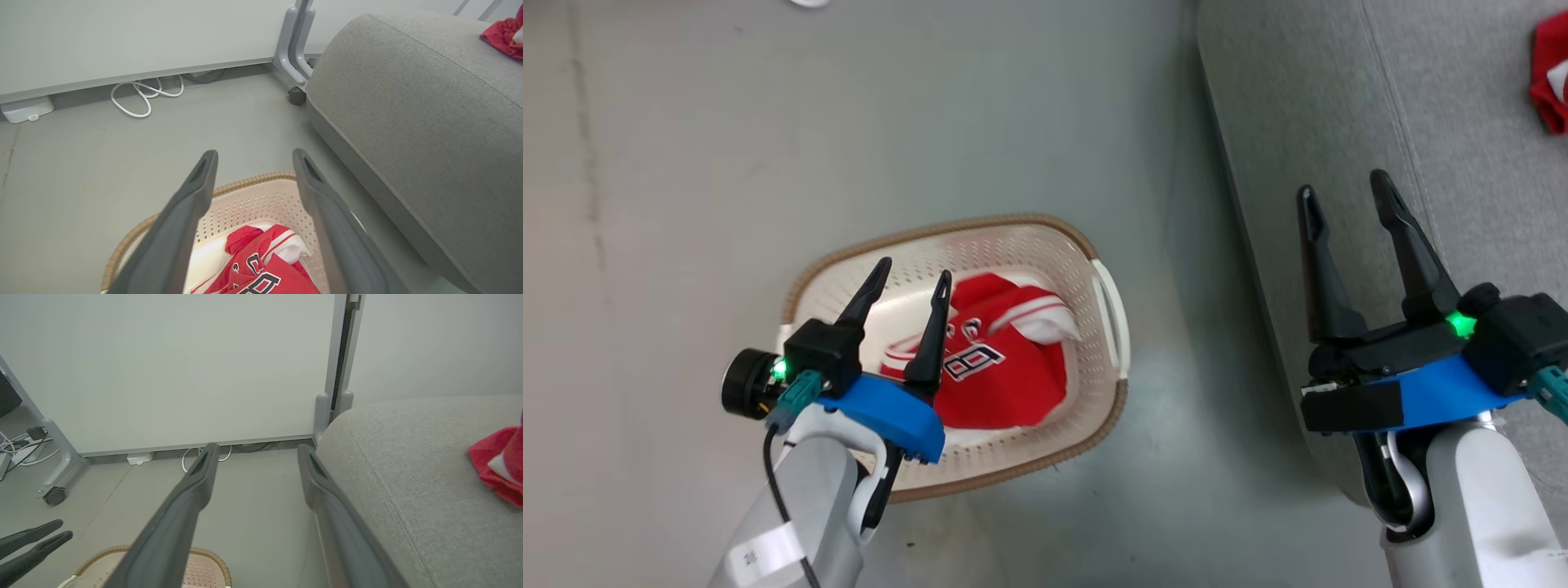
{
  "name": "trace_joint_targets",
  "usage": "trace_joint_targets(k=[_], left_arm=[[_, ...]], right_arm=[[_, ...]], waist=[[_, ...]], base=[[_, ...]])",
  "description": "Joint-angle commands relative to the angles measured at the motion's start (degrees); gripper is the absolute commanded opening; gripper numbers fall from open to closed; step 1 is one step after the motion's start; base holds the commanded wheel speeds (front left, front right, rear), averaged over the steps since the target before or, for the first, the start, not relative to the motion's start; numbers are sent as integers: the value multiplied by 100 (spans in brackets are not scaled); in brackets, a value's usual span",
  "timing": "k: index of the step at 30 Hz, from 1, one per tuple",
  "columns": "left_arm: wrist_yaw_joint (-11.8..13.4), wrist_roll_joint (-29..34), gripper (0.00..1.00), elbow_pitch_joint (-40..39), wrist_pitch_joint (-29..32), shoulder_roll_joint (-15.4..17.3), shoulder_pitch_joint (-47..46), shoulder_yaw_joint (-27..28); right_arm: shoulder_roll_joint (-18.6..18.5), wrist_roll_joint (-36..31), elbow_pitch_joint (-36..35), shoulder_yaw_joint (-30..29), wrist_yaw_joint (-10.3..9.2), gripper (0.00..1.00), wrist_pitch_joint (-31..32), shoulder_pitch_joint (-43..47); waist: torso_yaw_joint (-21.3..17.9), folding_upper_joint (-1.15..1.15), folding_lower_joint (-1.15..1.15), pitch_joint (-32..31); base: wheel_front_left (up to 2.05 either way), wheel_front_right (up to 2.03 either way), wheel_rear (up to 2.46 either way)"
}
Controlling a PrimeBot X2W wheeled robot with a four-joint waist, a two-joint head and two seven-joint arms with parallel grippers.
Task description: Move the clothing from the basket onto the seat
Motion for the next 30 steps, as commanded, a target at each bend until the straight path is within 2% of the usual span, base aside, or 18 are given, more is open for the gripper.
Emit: trace_joint_targets(k=[1,8,19,27,30], left_arm=[[-12,-54,100,186,-16,100,-239,-140],[-12,-169,100,976,-16,256,-791,-494],[-5,-195,100,2263,-16,398,-1601,-654],[137,-249,100,3087,37,508,-2010,-594],[261,-278,100,3317,88,554,-2139,-545]], right_arm=[[8,83,24,96,3,100,-90,-160],[9,313,119,381,3,100,-323,-406],[8,668,163,872,3,100,-579,-740],[8,879,217,1149,3,100,-659,-841],[8,925,223,1205,3,100,-675,-836]], waist=[[-431,0,-1,521],[-817,0,-1,1056],[-1203,0,-1,1737],[-1422,0,-1,1987],[-1478,0,-1,2055]], base=[[0,0,0],[0,0,0],[0,0,0],[0,0,0],[0,0,0]])
